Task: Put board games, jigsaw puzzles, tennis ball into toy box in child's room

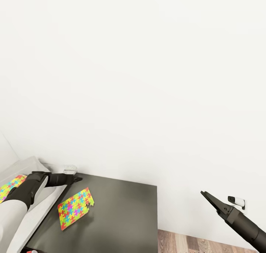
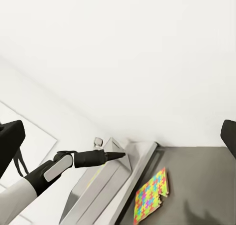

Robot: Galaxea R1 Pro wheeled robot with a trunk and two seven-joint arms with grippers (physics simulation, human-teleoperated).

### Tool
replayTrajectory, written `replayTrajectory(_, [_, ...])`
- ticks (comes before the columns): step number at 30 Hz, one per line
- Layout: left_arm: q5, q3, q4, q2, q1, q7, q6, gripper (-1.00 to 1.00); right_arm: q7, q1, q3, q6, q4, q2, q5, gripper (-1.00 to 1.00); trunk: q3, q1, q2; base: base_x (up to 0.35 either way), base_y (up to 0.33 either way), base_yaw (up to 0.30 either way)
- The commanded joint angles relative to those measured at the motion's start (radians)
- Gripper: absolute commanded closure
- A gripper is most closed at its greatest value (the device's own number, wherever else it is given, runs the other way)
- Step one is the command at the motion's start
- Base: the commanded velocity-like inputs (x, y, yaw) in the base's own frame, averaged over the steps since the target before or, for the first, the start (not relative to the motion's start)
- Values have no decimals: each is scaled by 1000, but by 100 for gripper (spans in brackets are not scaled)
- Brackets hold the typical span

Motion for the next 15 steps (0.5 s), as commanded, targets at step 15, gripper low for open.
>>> replayTrajectory(15, [3, 12, 53, 18, -1, -122, -52, -100, -1, 0, -1, 7, -1, 0, -7, -100, -26, 1, -2, 0, 0, 0])
